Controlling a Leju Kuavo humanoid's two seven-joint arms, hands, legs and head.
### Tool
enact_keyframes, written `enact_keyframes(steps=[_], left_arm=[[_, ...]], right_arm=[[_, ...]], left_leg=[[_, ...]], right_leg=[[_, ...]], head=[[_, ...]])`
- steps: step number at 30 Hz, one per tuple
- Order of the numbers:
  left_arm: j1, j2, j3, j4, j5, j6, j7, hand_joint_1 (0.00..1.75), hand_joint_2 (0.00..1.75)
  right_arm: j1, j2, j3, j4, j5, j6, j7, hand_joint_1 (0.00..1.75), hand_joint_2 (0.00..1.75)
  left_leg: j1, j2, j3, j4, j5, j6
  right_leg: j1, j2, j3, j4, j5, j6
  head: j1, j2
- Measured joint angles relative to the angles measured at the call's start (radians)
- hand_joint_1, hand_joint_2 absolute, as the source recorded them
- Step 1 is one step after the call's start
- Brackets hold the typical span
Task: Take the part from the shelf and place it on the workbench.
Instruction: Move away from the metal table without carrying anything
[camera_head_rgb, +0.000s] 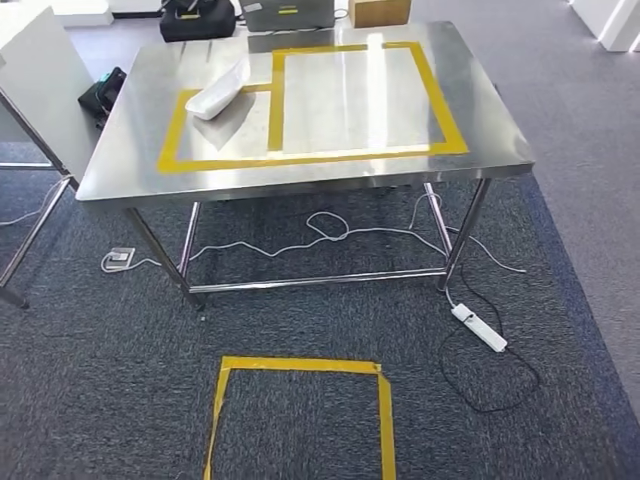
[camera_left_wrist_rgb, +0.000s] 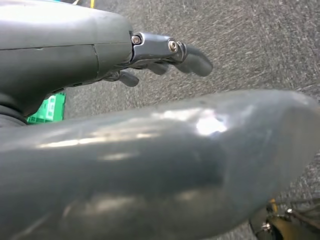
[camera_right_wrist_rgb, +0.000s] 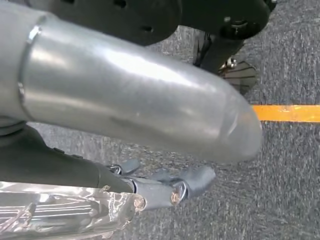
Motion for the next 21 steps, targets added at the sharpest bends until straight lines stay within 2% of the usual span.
enact_keyframes(steps=[1,2,3,4,6,7,8,9,10,11,12,13,14,15,16,17,18,19,21], left_arm=[[0.001,-0.002,0.000,0.002,0.000,0.000,0.000,0.00,0.00],[0.002,-0.003,0.001,0.003,-0.001,0.000,-0.001,0.00,0.00],[0.004,-0.003,0.002,0.004,-0.001,0.000,-0.001,0.00,0.00],[0.004,-0.004,0.002,0.006,-0.001,0.000,-0.001,0.00,0.00],[0.003,-0.004,0.003,0.006,-0.001,0.001,-0.001,0.00,0.00],[0.003,-0.004,0.003,0.006,-0.001,0.001,-0.001,0.00,0.00],[0.003,-0.004,0.003,0.006,-0.001,0.001,-0.001,0.00,0.00],[0.003,-0.004,0.003,0.006,-0.001,0.001,-0.001,0.00,0.00],[0.002,-0.004,0.003,0.006,-0.001,0.001,-0.001,0.00,0.00],[-0.001,-0.004,0.003,0.006,-0.001,0.001,-0.001,0.00,0.00],[-0.005,-0.004,0.003,0.006,-0.001,0.001,-0.002,0.00,0.00],[-0.010,-0.004,0.003,0.006,-0.001,0.001,-0.002,0.00,0.00],[-0.014,-0.005,0.003,0.006,-0.002,0.002,-0.002,0.00,0.00],[-0.016,-0.006,0.003,0.006,-0.002,0.002,-0.003,0.00,0.00],[-0.014,-0.007,0.003,0.007,-0.003,0.003,-0.003,0.00,0.00],[-0.012,-0.007,0.003,0.008,-0.004,0.003,-0.003,0.00,0.00],[-0.011,-0.006,0.004,0.008,-0.007,0.004,-0.003,0.00,0.00],[-0.010,-0.006,0.004,0.009,-0.011,0.003,-0.001,0.00,0.00],[-0.010,-0.008,0.004,0.011,-0.021,0.001,0.008,0.00,0.00]], right_arm=[[0.000,-0.001,0.000,0.000,0.000,0.000,0.000,0.00,0.00],[-0.001,-0.001,0.000,0.000,0.000,0.000,0.000,0.00,0.00],[-0.001,-0.001,0.000,0.000,0.000,0.000,0.000,0.00,0.00],[-0.001,-0.001,0.000,0.000,0.000,0.000,0.000,0.00,0.00],[0.000,-0.001,0.000,0.000,0.000,0.000,0.000,0.00,0.00],[0.000,-0.001,0.000,0.000,0.000,0.000,-0.001,0.00,0.00],[0.000,-0.001,0.000,0.000,0.000,0.000,-0.001,0.00,0.00],[0.000,-0.001,0.000,0.000,0.000,0.000,-0.001,0.00,0.00],[0.000,-0.001,0.000,0.000,0.000,0.000,-0.001,0.00,0.00],[-0.001,-0.001,0.000,0.000,0.000,0.000,-0.001,0.00,0.00],[-0.001,-0.001,0.000,0.000,0.000,0.000,0.000,0.00,0.00],[-0.002,-0.001,0.000,0.000,0.000,0.000,-0.001,0.00,0.00],[-0.002,-0.001,0.000,0.000,0.000,0.000,-0.001,0.00,0.00],[-0.002,-0.001,0.000,0.000,0.000,0.000,-0.001,0.00,0.00],[-0.001,-0.001,0.000,0.000,0.000,0.000,-0.001,0.00,0.00],[0.001,-0.001,0.000,0.000,-0.001,0.000,-0.001,0.00,0.00],[0.004,-0.001,-0.001,0.000,-0.002,0.000,-0.001,0.00,0.00],[0.007,-0.001,-0.001,0.000,-0.002,0.001,0.000,0.00,0.00],[0.008,-0.001,-0.002,0.001,-0.001,0.001,0.000,0.00,0.00]], left_leg=[[0.002,0.000,-0.002,-0.005,0.007,-0.002],[0.003,0.001,-0.009,0.002,-0.005,-0.001],[0.002,0.001,-0.023,0.032,-0.038,0.003],[-0.002,0.001,-0.046,0.088,-0.090,0.008],[-0.018,0.001,-0.092,0.247,-0.210,0.024],[-0.026,0.001,-0.100,0.309,-0.249,0.032],[-0.034,0.000,-0.087,0.335,-0.269,0.043],[-0.042,0.000,-0.052,0.318,-0.273,0.055],[-0.050,0.000,0.003,0.261,-0.264,0.068],[-0.058,0.000,0.073,0.181,-0.255,0.082],[-0.065,0.000,0.130,0.109,-0.246,0.089],[-0.071,0.000,0.170,0.056,-0.237,0.090],[-0.076,-0.001,0.187,0.030,-0.229,0.088],[-0.080,-0.001,0.184,0.027,-0.219,0.084],[-0.082,-0.002,0.178,0.025,-0.204,0.085],[-0.083,0.000,0.169,0.024,-0.190,0.089],[-0.082,0.001,0.156,0.023,-0.175,0.096],[-0.080,0.003,0.140,0.021,-0.160,0.101],[-0.079,0.003,0.104,0.022,-0.133,0.108]], right_leg=[[0.003,-0.001,-0.012,0.010,0.006,-0.017],[0.006,-0.003,-0.025,0.015,0.014,-0.030],[0.010,-0.005,-0.038,0.017,0.025,-0.041],[0.013,-0.007,-0.050,0.016,0.038,-0.051],[0.023,-0.009,-0.079,0.014,0.067,-0.062],[0.029,-0.010,-0.096,0.014,0.081,-0.065],[0.034,-0.010,-0.113,0.014,0.095,-0.066],[0.039,-0.010,-0.129,0.014,0.107,-0.067],[0.043,-0.010,-0.144,0.014,0.120,-0.067],[0.045,-0.010,-0.155,0.014,0.132,-0.066],[0.049,-0.009,-0.163,0.014,0.144,-0.063],[0.049,-0.010,-0.168,0.012,0.156,-0.060],[0.049,-0.011,-0.168,0.007,0.168,-0.055],[0.048,-0.013,-0.166,-0.001,0.180,-0.049],[0.045,-0.014,-0.165,-0.012,0.196,-0.043],[0.043,-0.013,-0.167,-0.017,0.197,-0.038],[0.042,-0.013,-0.174,-0.007,0.176,-0.034],[0.041,-0.012,-0.189,0.025,0.132,-0.030],[0.042,-0.012,-0.221,0.149,0.010,-0.026]], head=[[-0.008,0.000],[-0.014,0.000],[-0.018,0.000],[-0.022,0.000],[-0.028,0.000],[-0.031,0.000],[-0.032,0.000],[-0.032,0.000],[-0.032,0.000],[-0.032,0.000],[-0.032,0.000],[-0.030,0.000],[-0.027,0.000],[-0.026,0.000],[-0.024,0.000],[-0.024,0.000],[-0.024,0.000],[-0.021,0.000],[-0.013,0.000]])
